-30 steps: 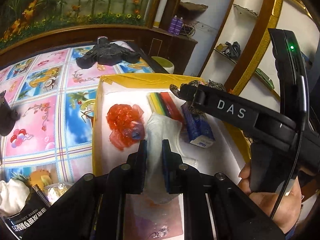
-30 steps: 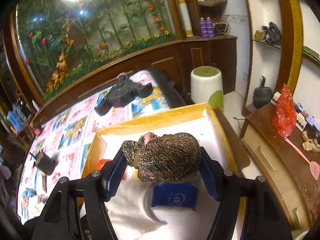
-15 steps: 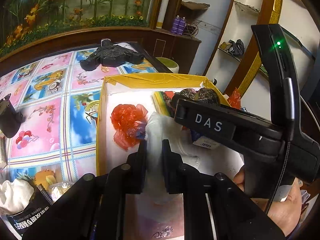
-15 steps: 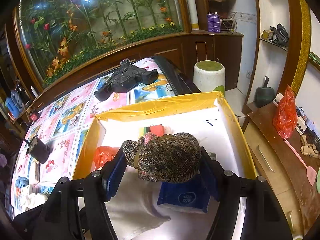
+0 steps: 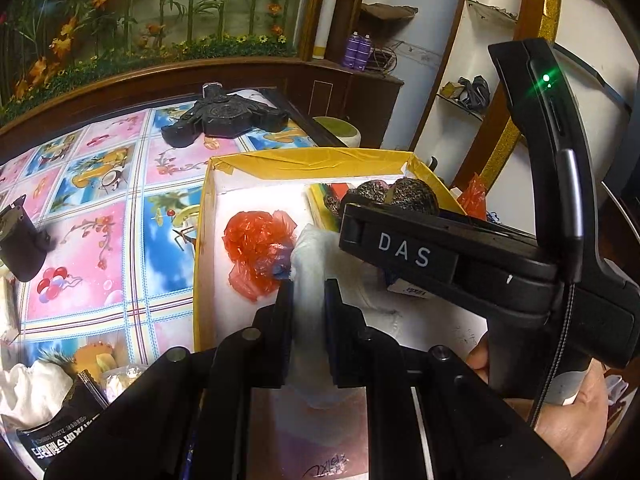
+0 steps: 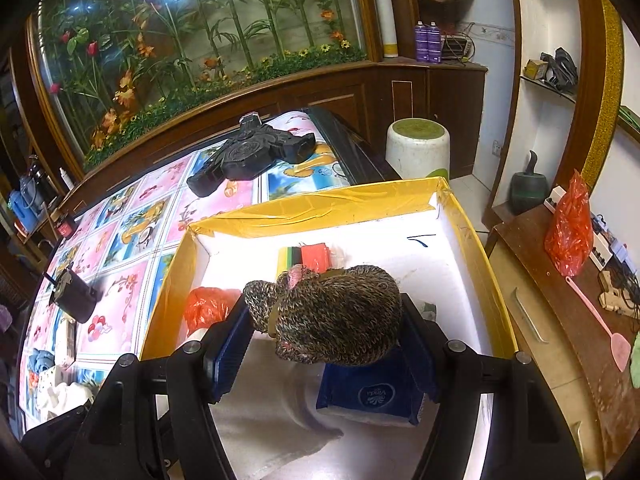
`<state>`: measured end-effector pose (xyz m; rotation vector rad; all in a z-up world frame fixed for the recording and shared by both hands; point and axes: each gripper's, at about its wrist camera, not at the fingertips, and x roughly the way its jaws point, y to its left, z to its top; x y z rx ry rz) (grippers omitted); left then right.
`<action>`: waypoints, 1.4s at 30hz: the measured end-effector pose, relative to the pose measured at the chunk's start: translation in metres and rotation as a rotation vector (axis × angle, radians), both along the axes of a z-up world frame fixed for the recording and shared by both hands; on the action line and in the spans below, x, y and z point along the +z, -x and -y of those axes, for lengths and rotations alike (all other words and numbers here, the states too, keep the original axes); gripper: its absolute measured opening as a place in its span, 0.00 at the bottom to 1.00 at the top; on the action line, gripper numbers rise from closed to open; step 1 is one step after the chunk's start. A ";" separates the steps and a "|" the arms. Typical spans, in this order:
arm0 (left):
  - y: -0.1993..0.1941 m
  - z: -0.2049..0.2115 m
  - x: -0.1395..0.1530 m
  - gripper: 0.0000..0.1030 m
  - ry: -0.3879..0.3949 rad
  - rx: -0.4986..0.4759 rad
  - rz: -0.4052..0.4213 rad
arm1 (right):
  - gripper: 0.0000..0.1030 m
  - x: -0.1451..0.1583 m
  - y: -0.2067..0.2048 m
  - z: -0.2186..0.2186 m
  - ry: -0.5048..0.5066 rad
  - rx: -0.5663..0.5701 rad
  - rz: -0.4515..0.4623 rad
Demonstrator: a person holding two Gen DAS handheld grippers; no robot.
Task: Organize soft objects
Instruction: 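Lower the cloth and hedgehog into the box and open both tools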
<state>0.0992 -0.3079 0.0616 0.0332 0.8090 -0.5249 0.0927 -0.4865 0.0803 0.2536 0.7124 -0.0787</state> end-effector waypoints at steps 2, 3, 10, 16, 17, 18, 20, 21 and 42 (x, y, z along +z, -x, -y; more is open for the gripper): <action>0.000 0.000 0.000 0.11 -0.001 0.001 0.000 | 0.67 -0.001 0.000 -0.001 0.002 0.001 -0.001; 0.000 0.000 0.000 0.11 -0.001 0.001 0.000 | 0.67 -0.001 0.000 -0.001 0.004 0.001 -0.001; 0.000 -0.001 0.000 0.11 -0.003 0.004 0.002 | 0.68 -0.002 0.000 -0.001 0.001 0.002 -0.002; 0.001 -0.001 0.001 0.11 -0.011 0.002 0.020 | 0.69 0.000 0.002 -0.001 -0.007 0.003 0.000; 0.002 -0.001 0.001 0.12 -0.015 0.003 0.022 | 0.69 0.000 0.002 -0.001 -0.010 0.003 0.001; 0.002 -0.001 0.001 0.12 -0.016 0.002 0.023 | 0.69 0.001 0.003 0.000 -0.013 0.004 0.003; 0.002 -0.001 0.001 0.13 -0.017 0.002 0.027 | 0.69 0.001 0.003 0.000 -0.016 0.007 0.005; 0.002 -0.001 0.001 0.13 -0.017 0.002 0.029 | 0.69 0.001 0.004 0.000 -0.016 0.006 0.006; 0.014 0.002 0.007 0.24 -0.058 0.036 0.112 | 0.77 0.009 0.023 -0.001 -0.035 -0.014 0.074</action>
